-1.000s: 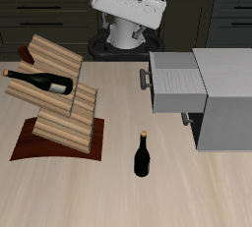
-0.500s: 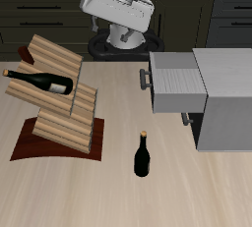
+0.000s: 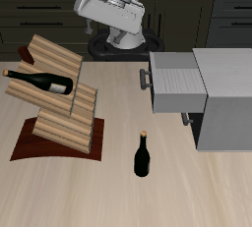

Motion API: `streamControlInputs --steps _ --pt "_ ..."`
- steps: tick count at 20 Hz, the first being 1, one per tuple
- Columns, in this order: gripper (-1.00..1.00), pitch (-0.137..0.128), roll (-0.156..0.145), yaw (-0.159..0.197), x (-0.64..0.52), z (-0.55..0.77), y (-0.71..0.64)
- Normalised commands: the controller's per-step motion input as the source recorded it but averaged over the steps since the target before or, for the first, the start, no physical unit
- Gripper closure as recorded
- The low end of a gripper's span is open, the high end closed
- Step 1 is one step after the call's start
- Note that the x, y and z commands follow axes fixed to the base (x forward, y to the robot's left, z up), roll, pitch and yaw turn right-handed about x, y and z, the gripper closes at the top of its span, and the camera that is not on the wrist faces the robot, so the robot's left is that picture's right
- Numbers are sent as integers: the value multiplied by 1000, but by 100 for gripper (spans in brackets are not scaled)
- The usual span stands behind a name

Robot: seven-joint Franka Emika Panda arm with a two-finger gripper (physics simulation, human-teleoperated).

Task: Place the wine bottle from the drawer onto the top layer of the wine rack and close the drawer

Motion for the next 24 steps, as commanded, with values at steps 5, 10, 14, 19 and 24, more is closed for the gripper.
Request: streamControlInputs --steps 5,10,14,19,24 --pt "-100 -13 -8 119 9 50 -128" --pt "-100 -3 15 137 78 25 17" --pt "-100 23 -11 119 164 43 -75" --pt "-100 14 14 173 171 -40 -45" --pt "-100 -11 6 217 93 -67 37"
